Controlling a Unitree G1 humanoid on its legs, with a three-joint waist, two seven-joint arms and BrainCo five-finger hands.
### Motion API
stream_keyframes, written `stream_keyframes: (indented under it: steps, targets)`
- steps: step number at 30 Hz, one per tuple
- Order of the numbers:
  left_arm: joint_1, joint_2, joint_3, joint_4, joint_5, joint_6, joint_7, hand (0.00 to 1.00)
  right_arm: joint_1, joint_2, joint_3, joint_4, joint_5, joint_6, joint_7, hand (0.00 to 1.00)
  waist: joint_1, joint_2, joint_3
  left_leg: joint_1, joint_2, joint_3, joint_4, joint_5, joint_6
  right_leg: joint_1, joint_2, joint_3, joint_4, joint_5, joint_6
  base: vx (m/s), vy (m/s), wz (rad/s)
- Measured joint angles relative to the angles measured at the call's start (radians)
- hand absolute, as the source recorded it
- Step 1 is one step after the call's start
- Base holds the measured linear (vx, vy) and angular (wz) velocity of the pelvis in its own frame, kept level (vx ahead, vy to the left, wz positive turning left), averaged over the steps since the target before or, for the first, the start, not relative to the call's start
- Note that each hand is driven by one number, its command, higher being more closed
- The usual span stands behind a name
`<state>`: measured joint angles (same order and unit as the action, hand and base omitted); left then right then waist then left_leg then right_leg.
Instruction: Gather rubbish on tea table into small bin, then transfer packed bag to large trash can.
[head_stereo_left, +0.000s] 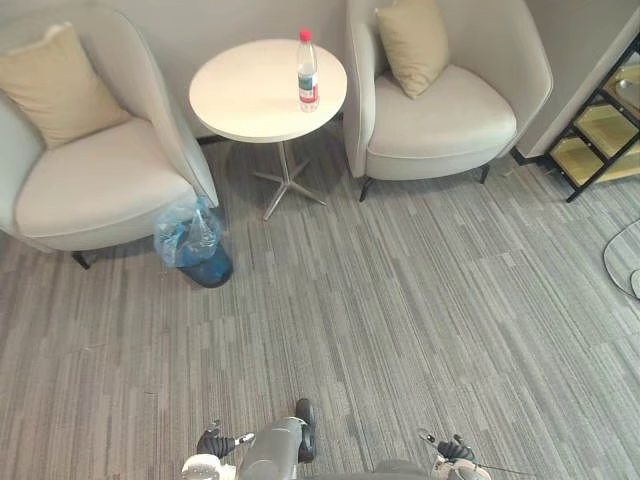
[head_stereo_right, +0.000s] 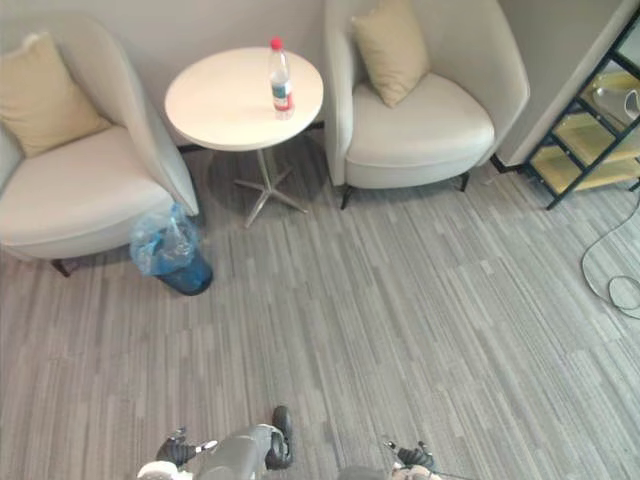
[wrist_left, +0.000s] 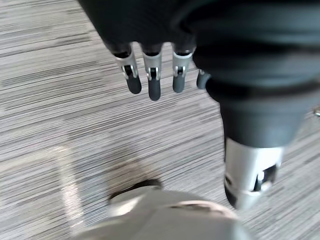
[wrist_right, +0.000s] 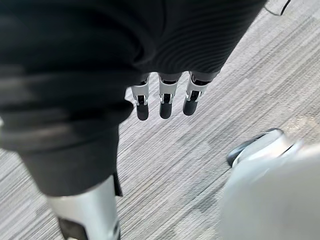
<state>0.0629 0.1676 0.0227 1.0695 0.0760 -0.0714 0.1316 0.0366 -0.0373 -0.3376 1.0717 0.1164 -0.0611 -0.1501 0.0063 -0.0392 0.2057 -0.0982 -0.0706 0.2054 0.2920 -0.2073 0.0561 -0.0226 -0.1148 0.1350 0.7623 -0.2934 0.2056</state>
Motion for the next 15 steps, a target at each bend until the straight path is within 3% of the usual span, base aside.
stream_keyframes:
  steps: [1, 2, 3, 5, 7, 9, 10, 11, 12, 15]
  targets:
    - [-0.005, -0.002, -0.001, 0.0, 0.0, 0.0, 0.0, 0.0, 0.0, 0.0, 0.002, -0.01, 0.0, 0.0, 0.005, 0.0, -0.005, 0.001, 0.001, 0.056, -0.004, -0.015, -0.026, -0.007, 0.003, -0.049, -0.006, -0.04, 0.123, -0.007, -0.004, 0.42, 0.051, -0.01]
    - [-0.011, -0.005, -0.007, 0.002, -0.001, 0.0, 0.0, 0.0, 0.0, -0.004, 0.007, -0.027, 0.0, 0.001, 0.008, 0.0, -0.005, 0.009, 0.005, 0.141, -0.002, -0.034, -0.078, -0.008, 0.004, -0.091, -0.015, -0.109, 0.198, -0.032, -0.053, 0.4, 0.027, 0.05]
    - [-0.013, -0.006, -0.014, 0.001, -0.001, 0.0, 0.0, 0.0, 0.001, -0.005, 0.009, -0.035, 0.0, 0.0, 0.009, 0.0, -0.006, 0.015, 0.007, 0.176, 0.004, -0.04, -0.097, -0.008, 0.004, -0.105, -0.017, -0.142, 0.206, -0.043, -0.075, 0.39, -0.018, 0.14]
    - [-0.021, -0.012, -0.022, 0.0, -0.002, -0.002, -0.001, 0.0, 0.001, -0.006, 0.012, -0.053, 0.0, -0.001, 0.012, 0.0, -0.016, 0.031, 0.014, 0.263, 0.034, -0.059, -0.124, -0.008, 0.004, -0.178, -0.024, -0.247, 0.129, -0.08, -0.143, 0.36, -0.069, 0.25]
    - [-0.025, -0.013, -0.022, 0.0, -0.002, -0.003, -0.001, 0.0, 0.002, -0.005, 0.019, -0.072, 0.0, -0.001, 0.013, 0.0, -0.017, 0.03, 0.013, 0.291, 0.057, -0.072, -0.115, -0.008, 0.004, -0.24, -0.022, -0.288, 0.004, -0.074, -0.159, 0.35, -0.143, 0.3]
    - [-0.023, -0.014, -0.02, 0.0, -0.001, -0.004, 0.0, 0.0, 0.003, -0.008, 0.027, -0.074, 0.0, -0.001, 0.012, 0.0, -0.022, 0.027, 0.011, 0.322, 0.071, -0.082, -0.114, -0.02, -0.018, -0.29, -0.005, -0.285, -0.172, 0.019, -0.178, 0.38, -0.202, 0.33]
    - [-0.019, -0.009, -0.018, -0.001, -0.001, -0.005, -0.001, 0.0, 0.009, -0.005, 0.03, -0.073, 0.0, 0.0, 0.012, 0.0, -0.023, 0.009, 0.003, 0.341, 0.061, -0.091, -0.114, -0.044, -0.057, -0.292, -0.002, -0.263, -0.311, 0.172, -0.195, 0.43, -0.252, 0.24]
    - [-0.026, -0.014, -0.007, 0.01, -0.001, -0.003, -0.003, 0.0, 0.011, -0.004, 0.027, -0.068, 0.003, 0.0, 0.016, 0.0, -0.023, 0.006, 0.003, 0.366, 0.06, -0.118, -0.11, -0.075, -0.084, -0.298, -0.001, -0.252, -0.29, 0.206, -0.22, 0.51, -0.277, 0.16]
    - [-0.026, -0.045, 0.0, 0.011, 0.001, -0.006, -0.002, 0.0, 0.006, -0.028, 0.027, -0.069, -0.001, 0.0, 0.016, 0.0, -0.018, 0.05, 0.002, 0.374, 0.095, -0.136, -0.103, -0.084, -0.096, -0.3, 0.021, -0.265, -0.251, 0.186, -0.233, 0.42, -0.228, 0.09]
    - [-0.038, -0.105, 0.027, 0.009, 0.003, -0.008, -0.004, 0.0, 0.011, -0.04, 0.023, -0.072, 0.001, 0.0, 0.013, 0.0, -0.032, 0.089, -0.014, 0.351, 0.133, -0.167, -0.036, -0.076, -0.11, -0.274, 0.036, -0.309, -0.24, 0.1, -0.246, 0.38, -0.236, 0.28]
